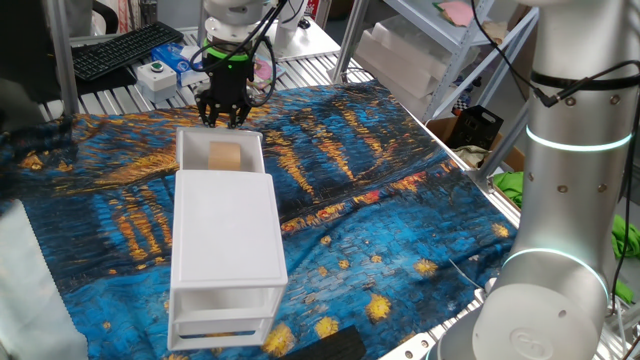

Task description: Put things in the drawer

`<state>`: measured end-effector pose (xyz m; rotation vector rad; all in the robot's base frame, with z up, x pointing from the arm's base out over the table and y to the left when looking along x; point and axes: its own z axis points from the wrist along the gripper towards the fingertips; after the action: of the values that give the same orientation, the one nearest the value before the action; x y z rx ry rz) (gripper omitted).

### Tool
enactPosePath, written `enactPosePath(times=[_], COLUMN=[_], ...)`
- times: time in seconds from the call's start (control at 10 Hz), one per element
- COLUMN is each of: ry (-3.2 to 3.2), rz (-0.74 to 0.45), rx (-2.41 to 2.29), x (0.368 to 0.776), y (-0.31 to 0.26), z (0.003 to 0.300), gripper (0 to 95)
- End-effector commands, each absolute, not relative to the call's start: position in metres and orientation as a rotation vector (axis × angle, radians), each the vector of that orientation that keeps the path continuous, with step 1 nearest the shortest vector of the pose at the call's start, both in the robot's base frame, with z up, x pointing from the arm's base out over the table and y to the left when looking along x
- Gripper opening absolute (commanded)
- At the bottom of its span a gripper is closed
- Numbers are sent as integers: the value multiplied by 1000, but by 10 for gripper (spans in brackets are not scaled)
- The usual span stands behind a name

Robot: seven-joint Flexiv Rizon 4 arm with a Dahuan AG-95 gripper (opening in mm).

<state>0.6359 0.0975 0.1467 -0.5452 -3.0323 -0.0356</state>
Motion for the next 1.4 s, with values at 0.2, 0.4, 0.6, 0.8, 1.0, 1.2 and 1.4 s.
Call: enactPosePath(times=[0.2, 0.4, 0.6, 0.8, 1.0, 1.2, 1.4], ry=[-3056, -3055, -3054, -3048, -3048, -3050, -3050], rz=[-63, -68, -67, -70, -71, -66, -66], rx=[-523, -515, -516, -523, -526, -533, -533], x=[607, 605, 604, 603, 603, 602, 601], y=[100, 99, 99, 99, 100, 102, 103], z=[144, 147, 147, 147, 147, 148, 149], gripper=[0, 0, 0, 0, 0, 0, 0])
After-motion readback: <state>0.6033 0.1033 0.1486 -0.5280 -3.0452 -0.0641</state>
